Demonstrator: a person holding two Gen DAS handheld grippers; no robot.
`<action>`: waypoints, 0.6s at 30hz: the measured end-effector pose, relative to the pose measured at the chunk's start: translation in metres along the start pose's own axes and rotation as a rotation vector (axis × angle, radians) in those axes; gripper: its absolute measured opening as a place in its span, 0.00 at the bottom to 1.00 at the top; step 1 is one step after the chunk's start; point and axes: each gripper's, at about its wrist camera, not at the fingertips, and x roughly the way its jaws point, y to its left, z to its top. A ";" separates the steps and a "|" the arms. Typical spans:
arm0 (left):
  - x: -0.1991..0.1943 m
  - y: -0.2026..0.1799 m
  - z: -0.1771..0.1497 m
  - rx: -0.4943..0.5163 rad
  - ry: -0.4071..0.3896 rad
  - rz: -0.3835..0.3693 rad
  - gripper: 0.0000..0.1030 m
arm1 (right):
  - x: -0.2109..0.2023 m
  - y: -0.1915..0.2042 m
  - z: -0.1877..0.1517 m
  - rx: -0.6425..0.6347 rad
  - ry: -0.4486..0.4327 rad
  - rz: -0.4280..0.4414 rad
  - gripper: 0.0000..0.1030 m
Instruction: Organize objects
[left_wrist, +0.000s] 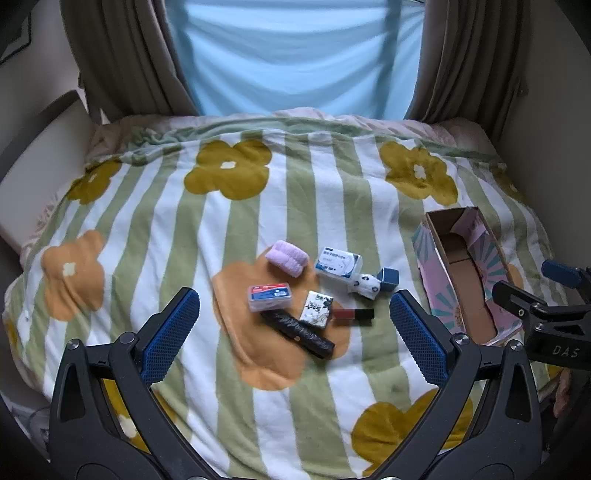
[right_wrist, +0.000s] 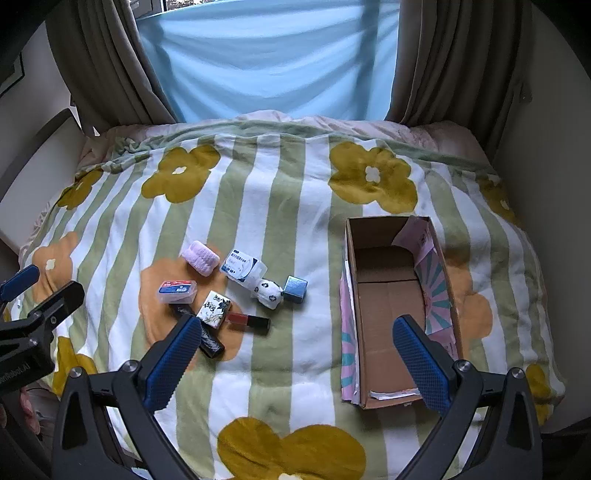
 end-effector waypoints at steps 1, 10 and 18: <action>0.000 -0.001 0.000 0.001 0.001 0.000 0.99 | 0.000 0.001 0.000 -0.001 -0.002 -0.002 0.99; 0.001 0.001 0.000 -0.010 0.002 0.005 0.99 | -0.001 -0.001 0.001 0.015 -0.002 0.009 1.00; 0.000 0.006 -0.001 -0.013 0.002 -0.010 0.99 | -0.001 -0.002 0.000 0.018 -0.003 0.012 1.00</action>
